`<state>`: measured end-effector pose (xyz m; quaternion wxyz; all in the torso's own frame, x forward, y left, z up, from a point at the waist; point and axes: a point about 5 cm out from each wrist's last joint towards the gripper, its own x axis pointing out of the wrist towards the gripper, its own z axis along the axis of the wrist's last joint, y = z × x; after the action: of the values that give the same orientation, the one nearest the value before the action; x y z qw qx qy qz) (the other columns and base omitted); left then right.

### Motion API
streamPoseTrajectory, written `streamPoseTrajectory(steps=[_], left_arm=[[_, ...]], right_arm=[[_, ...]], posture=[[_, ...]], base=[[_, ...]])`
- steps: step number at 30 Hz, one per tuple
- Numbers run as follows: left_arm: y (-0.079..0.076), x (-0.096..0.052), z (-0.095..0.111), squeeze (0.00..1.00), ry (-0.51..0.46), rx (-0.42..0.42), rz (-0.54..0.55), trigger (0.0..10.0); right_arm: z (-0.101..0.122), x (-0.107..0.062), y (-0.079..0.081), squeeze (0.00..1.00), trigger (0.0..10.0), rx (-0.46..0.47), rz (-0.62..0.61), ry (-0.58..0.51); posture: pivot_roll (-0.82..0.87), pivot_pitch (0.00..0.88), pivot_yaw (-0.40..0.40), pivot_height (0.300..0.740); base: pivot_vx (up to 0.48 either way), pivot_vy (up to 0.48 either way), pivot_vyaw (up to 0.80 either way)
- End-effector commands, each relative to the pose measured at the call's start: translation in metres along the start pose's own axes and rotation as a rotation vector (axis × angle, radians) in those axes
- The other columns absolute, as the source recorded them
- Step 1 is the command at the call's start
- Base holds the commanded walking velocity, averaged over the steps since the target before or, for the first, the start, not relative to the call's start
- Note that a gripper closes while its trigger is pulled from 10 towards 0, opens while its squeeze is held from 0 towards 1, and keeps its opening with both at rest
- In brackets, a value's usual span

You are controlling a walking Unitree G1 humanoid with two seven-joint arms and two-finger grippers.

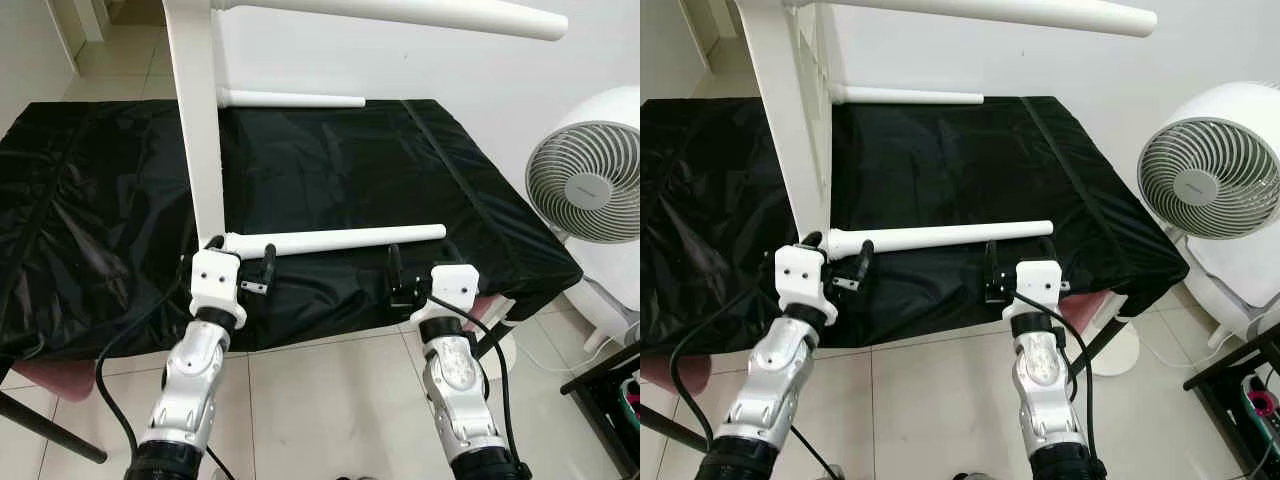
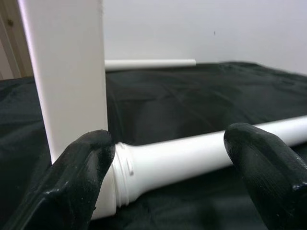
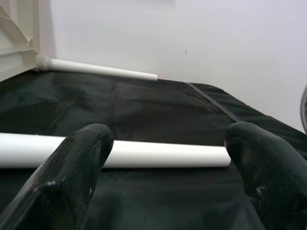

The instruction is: Building children table

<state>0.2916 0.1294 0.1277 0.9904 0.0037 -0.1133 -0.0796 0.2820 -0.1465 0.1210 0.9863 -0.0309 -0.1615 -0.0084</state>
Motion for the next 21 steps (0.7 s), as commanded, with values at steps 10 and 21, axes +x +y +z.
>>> streamPoseTrajectory(steps=[10, 21], left_arm=[[-0.0009, 0.0001, -0.0036, 0.00, -0.002, -0.016, -0.005, 10.0], [-0.0050, 0.0007, -0.0044, 0.00, -0.006, -0.011, -0.026, 10.0]], right_arm=[[-0.0056, -0.0046, -0.0027, 0.00, 10.0, 0.004, -0.029, 0.022], [-0.0057, -0.0024, -0.0047, 0.00, 10.0, -0.002, -0.025, 0.020]], posture=[[0.10, 0.063, -0.027, 0.740], [0.11, 0.049, -0.045, 0.740]], base=[[0.000, 0.000, 0.00], [0.000, 0.000, 0.00]])
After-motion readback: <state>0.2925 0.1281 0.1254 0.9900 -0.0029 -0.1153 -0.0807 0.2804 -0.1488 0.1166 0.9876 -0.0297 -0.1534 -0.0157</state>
